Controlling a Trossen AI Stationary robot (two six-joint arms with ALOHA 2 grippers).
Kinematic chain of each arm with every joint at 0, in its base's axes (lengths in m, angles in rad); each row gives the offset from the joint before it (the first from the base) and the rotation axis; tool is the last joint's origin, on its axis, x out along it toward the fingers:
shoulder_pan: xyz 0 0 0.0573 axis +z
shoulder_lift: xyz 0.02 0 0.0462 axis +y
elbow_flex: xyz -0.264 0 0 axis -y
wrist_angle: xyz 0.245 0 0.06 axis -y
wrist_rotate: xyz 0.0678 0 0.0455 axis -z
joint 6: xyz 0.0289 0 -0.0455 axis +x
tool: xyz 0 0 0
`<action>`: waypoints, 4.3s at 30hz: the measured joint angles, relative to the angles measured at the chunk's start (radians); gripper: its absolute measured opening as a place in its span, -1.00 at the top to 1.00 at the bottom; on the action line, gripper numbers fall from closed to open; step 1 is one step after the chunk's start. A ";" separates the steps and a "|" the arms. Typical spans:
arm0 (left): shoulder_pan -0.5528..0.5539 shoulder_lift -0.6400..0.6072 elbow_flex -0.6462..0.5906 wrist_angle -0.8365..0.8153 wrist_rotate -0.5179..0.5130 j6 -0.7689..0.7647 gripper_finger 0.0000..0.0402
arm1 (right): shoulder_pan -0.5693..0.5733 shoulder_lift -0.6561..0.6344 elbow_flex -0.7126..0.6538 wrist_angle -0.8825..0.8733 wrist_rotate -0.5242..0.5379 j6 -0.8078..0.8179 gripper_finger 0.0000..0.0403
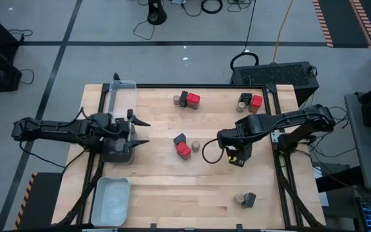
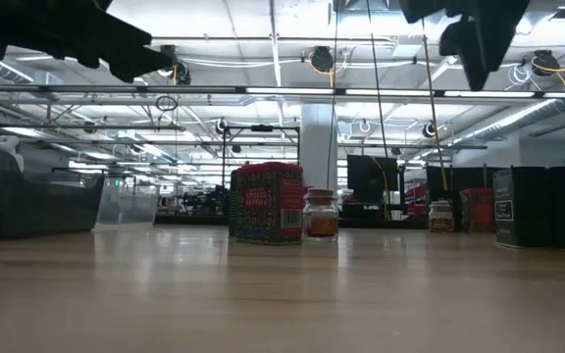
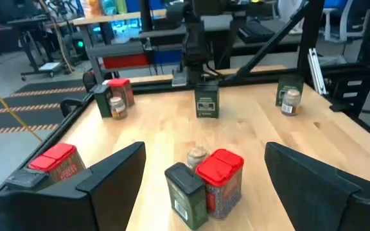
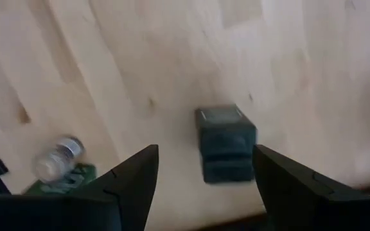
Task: Sort spices by type
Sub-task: Put the black seasoning can into the black bin
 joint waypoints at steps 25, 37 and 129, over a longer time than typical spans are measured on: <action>0.000 0.077 0.000 0.018 -0.003 -0.026 -0.62 | -0.018 0.004 -0.308 0.021 -0.035 -0.175 -0.76; 0.000 0.077 0.000 0.009 -0.003 -0.026 -0.62 | -0.036 0.004 -0.397 0.093 -0.065 -0.191 -0.76; 0.000 -0.114 0.023 -0.245 -0.413 -0.139 -0.62 | -0.292 0.062 0.264 0.223 0.021 -0.326 -0.21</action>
